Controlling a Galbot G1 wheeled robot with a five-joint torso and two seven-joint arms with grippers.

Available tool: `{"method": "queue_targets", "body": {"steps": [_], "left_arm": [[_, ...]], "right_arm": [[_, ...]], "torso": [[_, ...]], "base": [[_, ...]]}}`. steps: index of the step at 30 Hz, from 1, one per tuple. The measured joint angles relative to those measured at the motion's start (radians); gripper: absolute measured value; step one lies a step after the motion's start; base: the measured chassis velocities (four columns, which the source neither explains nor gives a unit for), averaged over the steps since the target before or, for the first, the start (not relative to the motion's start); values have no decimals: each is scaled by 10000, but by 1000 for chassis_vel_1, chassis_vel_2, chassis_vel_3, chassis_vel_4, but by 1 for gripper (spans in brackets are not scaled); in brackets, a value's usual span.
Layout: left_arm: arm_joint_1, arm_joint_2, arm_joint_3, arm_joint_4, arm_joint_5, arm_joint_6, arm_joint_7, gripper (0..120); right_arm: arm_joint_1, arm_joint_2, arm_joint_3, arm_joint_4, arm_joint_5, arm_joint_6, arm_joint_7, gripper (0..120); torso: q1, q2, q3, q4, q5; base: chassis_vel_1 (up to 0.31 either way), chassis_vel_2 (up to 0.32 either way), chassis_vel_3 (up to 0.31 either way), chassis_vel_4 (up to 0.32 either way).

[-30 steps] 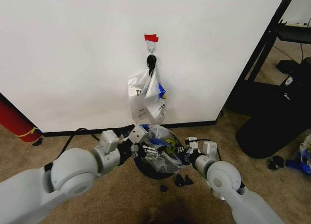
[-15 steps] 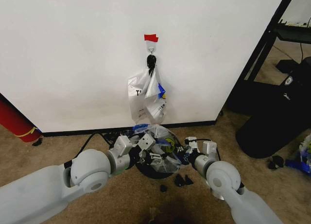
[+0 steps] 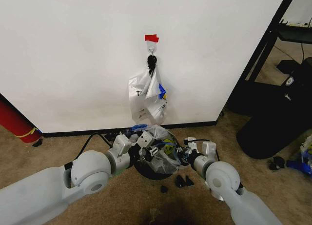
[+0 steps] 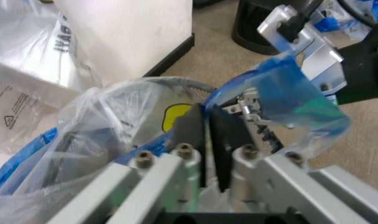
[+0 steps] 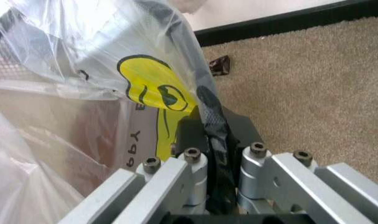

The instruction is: Pick up the garbage bag from the wall and place it over the trash bin.

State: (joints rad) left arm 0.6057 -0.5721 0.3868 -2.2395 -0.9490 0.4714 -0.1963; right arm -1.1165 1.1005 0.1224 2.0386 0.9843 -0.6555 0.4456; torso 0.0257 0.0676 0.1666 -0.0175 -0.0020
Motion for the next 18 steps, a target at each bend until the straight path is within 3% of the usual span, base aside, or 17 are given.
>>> {"method": "queue_targets", "body": {"steps": [8, 12, 14, 16, 18], "left_arm": [[1009, 468, -641, -689, 217, -339, -80, 0], [2778, 929, -1377, -1486, 903, -614, -43, 0], [2979, 963, -1480, -1528, 1017, -654, -20, 0], [4089, 1038, -2085, -1618, 1619, -868, 122, 0], [4475, 979, -2154, -1498, 2023, -1040, 256, 0]], "right_arm": [[-15, 279, 292, 0, 719, -43, 395, 1], [55, 507, 676, 23, 1477, -182, 771, 1], [55, 516, 744, 46, 1565, -211, 811, 1], [33, 499, 1084, 155, 1958, -303, 989, 1], [-146, 448, 1465, 308, 2161, -337, 1030, 1]], "torso": [[0, 0, 0, -1, 0], [0, 0, -1, 4, 0], [0, 0, -1, 4, 2], [0, 0, -1, 0, 0], [0, 1, -1, 10, 2]], "base": [[0, 0, 0, 0], [0, 0, 0, 0], [0, 0, 0, 0], [0, 0, 0, 0], [0, 0, 0, 0]]}}
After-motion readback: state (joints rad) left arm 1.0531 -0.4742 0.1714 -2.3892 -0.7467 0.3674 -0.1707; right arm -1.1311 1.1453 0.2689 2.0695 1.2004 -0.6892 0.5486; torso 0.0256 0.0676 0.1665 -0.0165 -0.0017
